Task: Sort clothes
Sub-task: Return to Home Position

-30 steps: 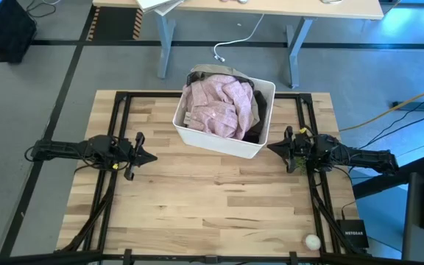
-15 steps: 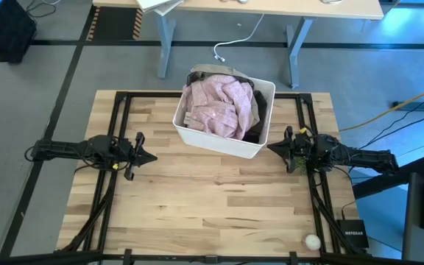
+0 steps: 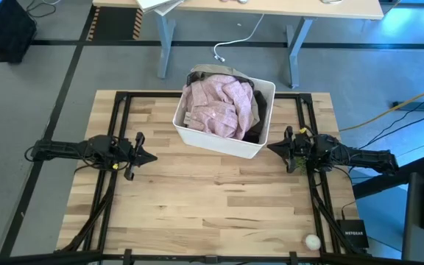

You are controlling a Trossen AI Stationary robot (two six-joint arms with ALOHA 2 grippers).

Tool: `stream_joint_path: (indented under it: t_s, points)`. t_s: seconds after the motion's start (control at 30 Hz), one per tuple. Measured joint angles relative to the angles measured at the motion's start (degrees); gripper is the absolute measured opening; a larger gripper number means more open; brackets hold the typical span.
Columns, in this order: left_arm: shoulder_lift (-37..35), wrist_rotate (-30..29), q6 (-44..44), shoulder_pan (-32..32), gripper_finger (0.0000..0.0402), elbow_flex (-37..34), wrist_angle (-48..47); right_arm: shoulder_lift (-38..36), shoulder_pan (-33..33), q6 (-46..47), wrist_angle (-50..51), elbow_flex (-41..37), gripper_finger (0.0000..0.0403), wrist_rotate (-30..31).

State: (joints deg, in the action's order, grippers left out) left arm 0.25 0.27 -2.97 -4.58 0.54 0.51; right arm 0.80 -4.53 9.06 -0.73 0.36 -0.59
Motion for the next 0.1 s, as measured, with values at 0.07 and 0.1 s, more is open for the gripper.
stream_joint_path:
  t_s: [0.07, 0.1]
  points:
    - [0.0, 0.0, 0.01, 0.0, 0.0004, 0.0, 0.0, 0.0, 0.01, -0.01, 0.0, 0.0, 0.0018, 0.01]
    - [0.0, 0.02, -0.01, 0.0, 0.0004, 0.0, 0.02, -0.01, 0.01, 0.0, 0.0, 0.0, 0.0018, 0.0]
